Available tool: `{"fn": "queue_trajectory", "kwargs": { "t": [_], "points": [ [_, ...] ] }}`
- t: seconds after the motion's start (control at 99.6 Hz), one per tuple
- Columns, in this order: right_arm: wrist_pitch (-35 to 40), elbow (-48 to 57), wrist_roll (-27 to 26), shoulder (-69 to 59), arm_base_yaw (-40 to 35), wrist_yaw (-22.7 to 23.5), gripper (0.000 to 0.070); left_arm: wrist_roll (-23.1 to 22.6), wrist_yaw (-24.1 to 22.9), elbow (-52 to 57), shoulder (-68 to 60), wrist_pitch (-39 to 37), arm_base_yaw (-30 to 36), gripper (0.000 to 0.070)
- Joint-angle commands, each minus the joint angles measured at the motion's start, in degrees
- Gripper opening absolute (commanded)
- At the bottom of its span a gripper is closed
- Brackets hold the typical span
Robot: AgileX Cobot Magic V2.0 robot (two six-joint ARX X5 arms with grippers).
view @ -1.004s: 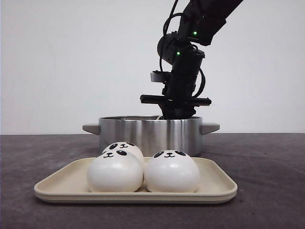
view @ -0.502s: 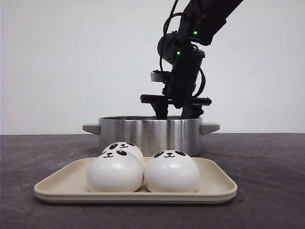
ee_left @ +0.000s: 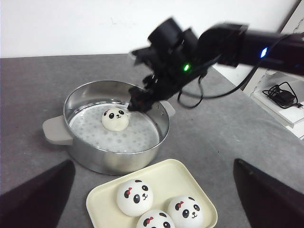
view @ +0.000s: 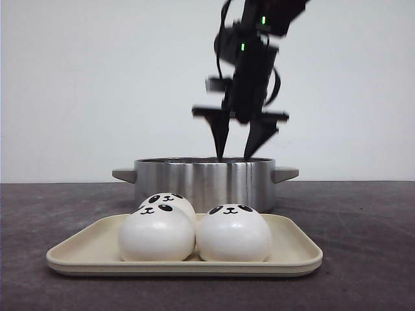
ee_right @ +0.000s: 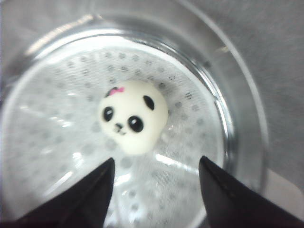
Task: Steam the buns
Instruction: 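Raise the right gripper out of the pot and withdraw, then lower the open left gripper over a panda bun on the tray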
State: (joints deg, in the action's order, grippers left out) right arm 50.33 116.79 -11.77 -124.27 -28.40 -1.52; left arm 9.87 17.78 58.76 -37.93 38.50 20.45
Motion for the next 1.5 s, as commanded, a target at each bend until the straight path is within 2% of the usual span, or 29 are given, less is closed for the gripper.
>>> {"fn": "queue_trajectory", "kwargs": {
  "t": [0.0, 0.05, 0.251, 0.351, 0.452, 0.562, 0.763, 0.844, 0.994, 1.165, 1.316, 1.486],
  "points": [
    [0.5, 2.3, 0.7, 3.7, -1.7, 0.1, 0.0183, 0.4, 0.1, 0.8, -1.6, -0.6, 0.3, 0.0700],
    [0.5, 2.3, 0.7, 6.7, -2.7, 0.0, 0.0000, 1.2, 0.7, 0.8, -3.0, -0.6, 0.3, 0.0700],
    [1.2, 2.3, 2.4, 21.3, -8.2, -0.6, 0.0009, 6.5, 5.2, 0.8, -10.5, -0.2, 0.3, 0.0700],
    [1.4, 2.3, 4.0, 32.2, -13.1, -4.7, 0.0009, 9.4, 6.7, 0.8, -15.8, -0.2, 1.8, 0.0698],
    [1.4, 2.3, 4.7, 39.5, -16.9, -7.6, 0.0009, 10.4, 6.7, 0.8, -20.4, -0.2, 3.9, 0.0623],
    [2.6, 2.3, 4.7, 46.2, -19.9, -9.5, 0.0009, 10.6, 6.6, 0.8, -26.1, -0.4, 7.0, 0.0627],
    [5.8, 2.3, 4.2, 52.6, -21.1, -12.1, 0.0009, 10.6, 3.1, 0.8, -36.4, -0.4, 11.7, 0.0643],
    [7.7, 2.3, 3.4, 54.0, -21.1, -13.2, 0.0009, 10.6, 1.0, 0.9, -40.1, -1.0, 12.9, 0.0700],
    [11.1, 2.2, 1.8, 55.5, -21.1, -13.6, 0.0009, 10.4, -3.5, 1.7, -46.1, -2.4, 14.4, 0.0700],
    [13.1, 2.2, 0.8, 55.9, -21.1, -13.6, 0.0009, 10.6, -5.2, 4.7, -51.5, -4.3, 15.6, 0.0700],
    [13.5, 2.2, -0.3, 56.2, -21.1, -13.6, 0.0009, 10.5, -10.1, 9.6, -55.9, -4.1, 17.0, 0.0700],
    [14.0, 2.2, -1.0, 56.3, -21.1, -13.6, 0.0009, 10.3, -10.6, 13.8, -60.5, -1.9, 17.9, 0.0700]
  ]
}}
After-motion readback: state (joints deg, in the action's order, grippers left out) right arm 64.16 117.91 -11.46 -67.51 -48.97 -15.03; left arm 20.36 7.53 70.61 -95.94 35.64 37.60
